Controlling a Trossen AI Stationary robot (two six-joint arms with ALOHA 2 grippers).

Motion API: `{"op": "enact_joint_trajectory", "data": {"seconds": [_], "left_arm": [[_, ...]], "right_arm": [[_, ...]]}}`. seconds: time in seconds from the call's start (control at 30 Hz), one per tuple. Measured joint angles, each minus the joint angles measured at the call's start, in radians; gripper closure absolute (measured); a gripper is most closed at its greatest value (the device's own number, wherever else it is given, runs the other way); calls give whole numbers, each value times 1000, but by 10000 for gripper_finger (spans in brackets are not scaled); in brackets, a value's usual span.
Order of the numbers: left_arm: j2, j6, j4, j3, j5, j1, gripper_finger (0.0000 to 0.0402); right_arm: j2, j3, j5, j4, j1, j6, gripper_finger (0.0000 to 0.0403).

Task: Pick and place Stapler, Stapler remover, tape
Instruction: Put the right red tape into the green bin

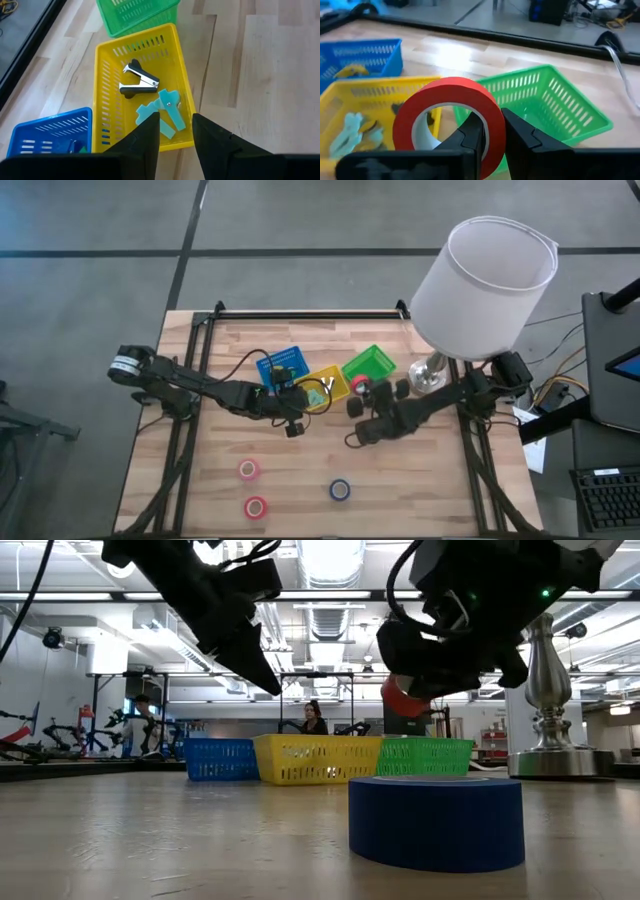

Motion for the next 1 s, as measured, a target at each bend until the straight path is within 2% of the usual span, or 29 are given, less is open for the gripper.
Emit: {"op": "enact_joint_trajectory", "data": {"seconds": [0.17, 0.47, 0.7, 0.87, 1.0], "left_arm": [[0, 0, 0, 0, 0, 0, 284], [0, -10, 0, 0, 1, 0, 287], [0, -11, 0, 0, 1, 0, 287], [0, -11, 1, 0, 2, 0, 287], [0, -11, 2, 0, 1, 0, 287]], "right_arm": [[18, -14, 42, -2, -5, 85, 356], [145, -16, 51, 6, -13, 290, 356], [230, 6, 88, 7, -17, 363, 353], [236, 15, 82, 5, -17, 350, 355], [216, 15, 13, 4, -17, 232, 348]]}}
